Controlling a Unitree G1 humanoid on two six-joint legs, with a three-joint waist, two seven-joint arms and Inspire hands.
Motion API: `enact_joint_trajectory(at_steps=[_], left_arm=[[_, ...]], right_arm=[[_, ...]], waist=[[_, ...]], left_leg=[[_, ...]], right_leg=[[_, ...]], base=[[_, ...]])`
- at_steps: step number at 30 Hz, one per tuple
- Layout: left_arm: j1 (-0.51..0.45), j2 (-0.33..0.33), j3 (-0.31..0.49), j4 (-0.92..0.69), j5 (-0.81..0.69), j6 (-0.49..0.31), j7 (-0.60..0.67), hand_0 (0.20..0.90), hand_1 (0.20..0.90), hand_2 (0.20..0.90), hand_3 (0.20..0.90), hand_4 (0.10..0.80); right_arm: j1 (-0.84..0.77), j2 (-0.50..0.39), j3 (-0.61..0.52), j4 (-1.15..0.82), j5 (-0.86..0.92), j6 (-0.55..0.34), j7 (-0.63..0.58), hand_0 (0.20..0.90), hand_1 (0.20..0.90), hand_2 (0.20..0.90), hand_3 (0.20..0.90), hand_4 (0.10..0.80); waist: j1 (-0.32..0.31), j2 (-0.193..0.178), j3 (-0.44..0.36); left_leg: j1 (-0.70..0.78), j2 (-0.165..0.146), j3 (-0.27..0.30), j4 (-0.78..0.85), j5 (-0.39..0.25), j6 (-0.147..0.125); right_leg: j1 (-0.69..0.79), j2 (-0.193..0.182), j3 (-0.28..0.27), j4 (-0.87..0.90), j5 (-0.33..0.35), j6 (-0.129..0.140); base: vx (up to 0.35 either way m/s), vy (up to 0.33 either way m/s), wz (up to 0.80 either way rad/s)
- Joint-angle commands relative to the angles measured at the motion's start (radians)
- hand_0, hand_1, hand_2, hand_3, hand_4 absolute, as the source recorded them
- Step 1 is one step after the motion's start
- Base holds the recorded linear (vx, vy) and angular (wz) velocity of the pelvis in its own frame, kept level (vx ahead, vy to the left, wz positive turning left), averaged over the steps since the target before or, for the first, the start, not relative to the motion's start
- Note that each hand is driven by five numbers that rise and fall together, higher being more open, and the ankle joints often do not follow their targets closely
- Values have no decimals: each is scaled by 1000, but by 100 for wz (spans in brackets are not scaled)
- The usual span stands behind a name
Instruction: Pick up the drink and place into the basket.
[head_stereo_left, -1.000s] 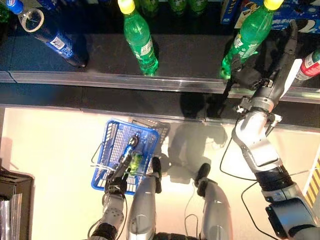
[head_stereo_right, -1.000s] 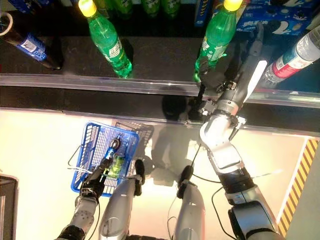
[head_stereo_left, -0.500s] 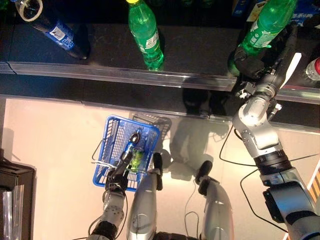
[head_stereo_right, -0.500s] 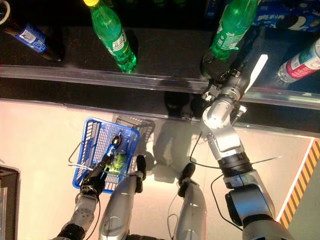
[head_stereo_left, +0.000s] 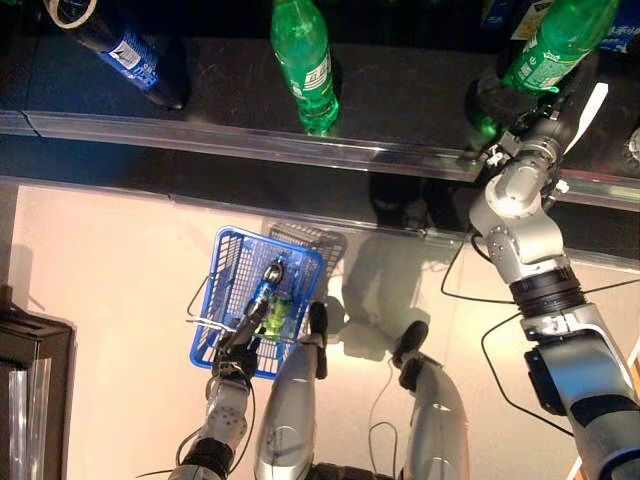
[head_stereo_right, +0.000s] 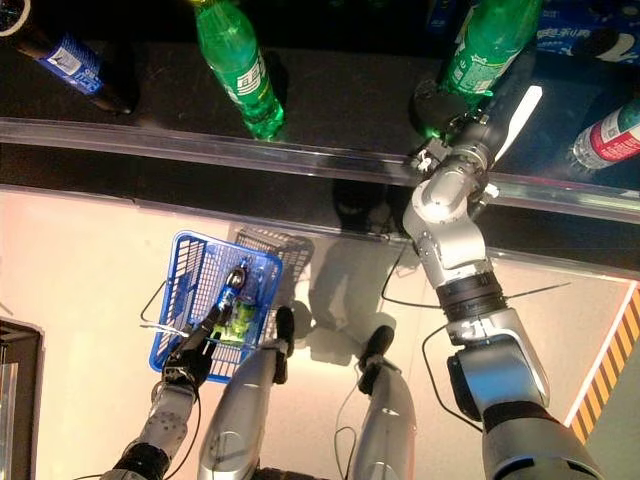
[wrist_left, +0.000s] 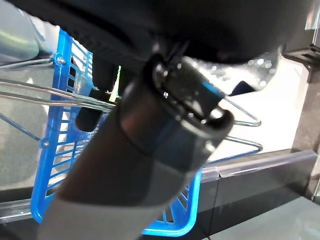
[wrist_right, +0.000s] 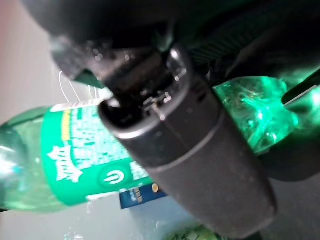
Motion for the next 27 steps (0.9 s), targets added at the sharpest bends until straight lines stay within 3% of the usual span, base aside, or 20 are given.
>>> enact_joint_trajectory(at_steps=[1, 3, 4, 5, 6, 8, 9, 11, 12, 15, 16, 17, 19, 27], left_arm=[[121, 82, -29, -111, -2, -56, -44, 300, 300, 300, 200, 100], [117, 84, -26, -118, -2, -55, -40, 300, 300, 300, 200, 100], [122, 85, -30, -115, -3, -56, -41, 300, 300, 300, 200, 100], [117, 85, -28, -117, -3, -56, -42, 300, 300, 300, 200, 100], [123, 88, -26, -111, -7, -54, -52, 300, 300, 300, 200, 100], [118, 89, -22, -111, -8, -55, -57, 300, 300, 300, 200, 100], [121, 90, -25, -111, -9, -58, -58, 300, 300, 300, 200, 100], [115, 89, -22, -112, -11, -60, -58, 300, 300, 300, 200, 100], [120, 88, -21, -108, -12, -62, -60, 300, 300, 300, 200, 100], [123, 80, -7, -103, -16, -68, -69, 300, 300, 300, 200, 100], [118, 80, 0, -103, -21, -72, -73, 300, 300, 300, 200, 100], [122, 79, 0, -102, -23, -72, -72, 300, 300, 300, 200, 100], [119, 78, 13, -112, -38, -78, -79, 300, 300, 300, 200, 100], [133, 44, 69, -149, -47, -124, -110, 300, 300, 300, 200, 100]], right_arm=[[-156, -125, -2, -61, -23, -64, 25, 300, 300, 300, 200, 100], [-164, -134, -3, -66, -21, -62, 22, 300, 300, 300, 200, 100], [-160, -136, -4, -60, -20, -66, 26, 300, 300, 300, 200, 100], [-165, -138, -6, -62, -21, -67, 26, 300, 300, 300, 200, 100], [-162, -143, -5, -67, -24, -62, 25, 300, 300, 300, 200, 100], [-166, -147, -7, -73, -27, -63, 25, 300, 300, 300, 200, 100], [-156, -147, -11, -83, -32, -67, 27, 300, 300, 300, 200, 100], [-152, -148, -20, -94, -45, -69, 31, 300, 300, 300, 200, 100], [-142, -146, -21, -100, -46, -70, 32, 300, 300, 300, 200, 100], [-112, -142, -39, -137, -60, -87, 42, 300, 300, 300, 200, 100], [-106, -142, -49, -158, -76, -89, 52, 300, 300, 300, 200, 100], [-100, -140, -49, -166, -80, -85, 54, 300, 300, 300, 200, 100], [-79, -136, -61, -226, -115, -77, 76, 300, 300, 300, 200, 100], [98, -84, -101, -485, -239, -55, 193, 300, 300, 300, 200, 100]], waist=[[22, 27, -15], [22, 25, -15], [23, 25, -15], [23, 25, -15], [23, 24, -15], [22, 23, -15], [20, 24, -15], [18, 23, -15], [17, 23, -15], [10, 21, -15], [8, 19, -15], [7, 19, -15], [1, 18, -15], [-35, 8, -15]], left_leg=[[-24, 3, -57, 12, 14, -35], [-40, 2, -49, 5, 37, -24], [-18, -1, -58, 7, 12, -32], [-36, 0, -49, 2, 36, -23], [-17, -3, -57, 7, 11, -30], [-34, -2, -47, 3, 33, -21], [-13, -4, -55, 12, 6, -27], [-27, -4, -45, 11, 25, -17], [-7, -6, -52, 18, 0, -26], [3, -5, -47, 33, -12, -24], [-14, -3, -36, 32, 13, -16], [4, -4, -46, 38, -11, -25], [-5, 0, -33, 35, 13, -18], [76, 7, -6, 11, 17, -26]], right_leg=[[31, -20, -9, -44, 31, 47], [17, -20, -22, -55, 54, 37], [37, -20, -11, -49, 31, 48], [22, -21, -24, -58, 54, 37], [38, -21, -14, -49, 31, 49], [24, -23, -27, -56, 52, 38], [39, -24, -15, -38, 26, 48], [26, -25, -27, -41, 45, 36], [42, -24, -15, -29, 21, 46], [52, -28, -18, -14, 8, 43], [40, -29, -31, -24, 32, 30], [55, -27, -19, -13, 9, 41], [50, -28, -32, -22, 30, 29], [118, -16, -26, -37, 17, 22]], base=[[-12, 17, 5], [-18, 10, 7], [-94, 10, 6], [33, -2, 7], [-99, 11, 3], [-44, 7, 3], [-49, 8, 5], [-39, 7, 4], [0, 0, 0], [-58, 4, 1], [-34, -7, 0], [-46, -10, 0], [-84, -5, 0], [-54, 14, -1]])
